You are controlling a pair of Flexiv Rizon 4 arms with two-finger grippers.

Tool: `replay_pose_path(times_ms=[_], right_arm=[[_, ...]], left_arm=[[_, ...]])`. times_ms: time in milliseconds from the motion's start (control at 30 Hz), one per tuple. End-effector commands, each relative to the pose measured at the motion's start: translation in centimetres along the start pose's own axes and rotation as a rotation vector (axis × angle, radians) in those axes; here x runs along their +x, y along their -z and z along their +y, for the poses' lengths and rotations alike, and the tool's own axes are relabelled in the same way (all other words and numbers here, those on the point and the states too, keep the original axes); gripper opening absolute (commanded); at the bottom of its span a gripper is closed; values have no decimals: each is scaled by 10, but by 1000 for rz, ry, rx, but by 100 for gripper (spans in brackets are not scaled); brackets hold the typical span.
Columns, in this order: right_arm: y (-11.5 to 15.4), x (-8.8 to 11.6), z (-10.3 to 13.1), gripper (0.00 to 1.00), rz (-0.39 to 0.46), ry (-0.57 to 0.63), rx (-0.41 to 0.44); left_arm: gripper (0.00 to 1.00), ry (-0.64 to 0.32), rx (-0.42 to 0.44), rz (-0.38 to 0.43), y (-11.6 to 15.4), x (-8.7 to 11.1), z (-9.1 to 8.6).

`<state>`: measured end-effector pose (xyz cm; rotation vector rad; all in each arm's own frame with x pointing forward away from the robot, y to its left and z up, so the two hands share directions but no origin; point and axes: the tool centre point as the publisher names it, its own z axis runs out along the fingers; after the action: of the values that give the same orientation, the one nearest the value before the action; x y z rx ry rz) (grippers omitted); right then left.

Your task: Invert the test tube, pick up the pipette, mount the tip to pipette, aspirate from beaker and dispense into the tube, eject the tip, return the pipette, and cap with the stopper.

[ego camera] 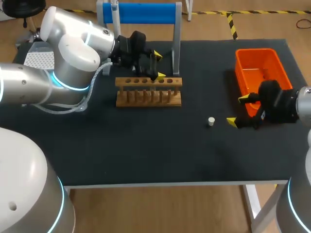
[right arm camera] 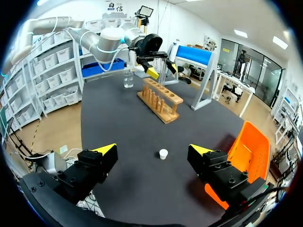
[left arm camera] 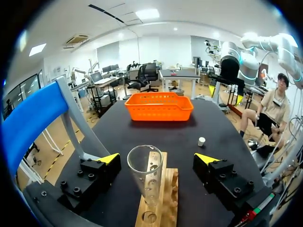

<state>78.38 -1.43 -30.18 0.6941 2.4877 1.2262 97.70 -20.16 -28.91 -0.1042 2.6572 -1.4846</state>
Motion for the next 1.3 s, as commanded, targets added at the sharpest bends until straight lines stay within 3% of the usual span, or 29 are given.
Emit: replay_pose_path(times_ms=[33, 467, 1300], right_arm=[[0, -1, 0, 100, 3, 0, 0], [0, -1, 0, 100, 3, 0, 0], [-67, -4, -33, 100, 62, 1, 27]], left_arm=[[100, 1, -3, 5, 0, -1, 0], [100, 1, -3, 5, 0, -1, 0], [100, 1, -3, 5, 0, -1, 0]])
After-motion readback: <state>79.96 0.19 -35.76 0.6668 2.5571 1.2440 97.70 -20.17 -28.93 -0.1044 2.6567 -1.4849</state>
